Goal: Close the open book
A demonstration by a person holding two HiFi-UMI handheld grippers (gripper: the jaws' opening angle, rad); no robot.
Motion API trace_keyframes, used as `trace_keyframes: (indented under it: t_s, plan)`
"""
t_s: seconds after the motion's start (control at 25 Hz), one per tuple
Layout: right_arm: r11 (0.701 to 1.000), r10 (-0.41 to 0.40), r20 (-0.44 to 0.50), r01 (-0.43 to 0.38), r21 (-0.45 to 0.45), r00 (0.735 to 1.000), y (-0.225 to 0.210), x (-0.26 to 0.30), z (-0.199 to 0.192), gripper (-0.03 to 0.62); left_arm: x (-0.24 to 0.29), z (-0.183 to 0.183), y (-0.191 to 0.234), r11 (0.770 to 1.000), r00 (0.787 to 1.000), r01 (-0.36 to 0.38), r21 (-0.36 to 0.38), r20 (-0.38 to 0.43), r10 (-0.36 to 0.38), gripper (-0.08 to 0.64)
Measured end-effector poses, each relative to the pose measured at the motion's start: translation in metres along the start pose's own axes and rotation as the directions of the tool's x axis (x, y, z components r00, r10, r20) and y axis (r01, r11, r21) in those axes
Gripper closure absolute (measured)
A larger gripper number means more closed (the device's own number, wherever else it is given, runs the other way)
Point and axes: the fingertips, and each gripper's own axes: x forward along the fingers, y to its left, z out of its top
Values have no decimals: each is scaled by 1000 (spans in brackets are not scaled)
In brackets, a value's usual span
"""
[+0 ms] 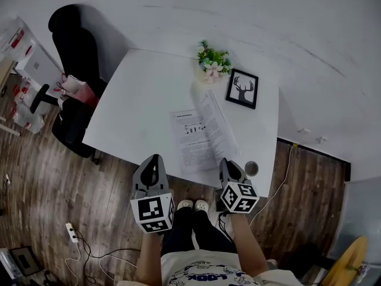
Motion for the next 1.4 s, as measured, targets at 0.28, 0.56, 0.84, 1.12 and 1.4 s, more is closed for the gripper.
trace_keyframes:
  t_s: [0.28,0.56,0.84,1.12,1.4]
  plan:
    - [990,45,-112,-60,-131,993,27,19,-29,555,-14,-3,21,999,999,-49,-15,4,49,537]
    - [969,57,-211,-105,-224,976,42,32,-60,554,-28,-10,43,994,994,-105,-33,-2,105,537]
    - [939,40,-306,-140,-313,951,51,43,-83,545,-41,-15,61,987,988,-153,-52,-10,153,537]
    - [911,32,-382,-184,-370,923,61,49,-99,446,-49,-15,67,984,985,-170,-56,-5,170,537]
    - [881,94,-449,-284,-379,889,77,45,-106,354,-54,-13,68,983,984,-175,-61,5,176,537]
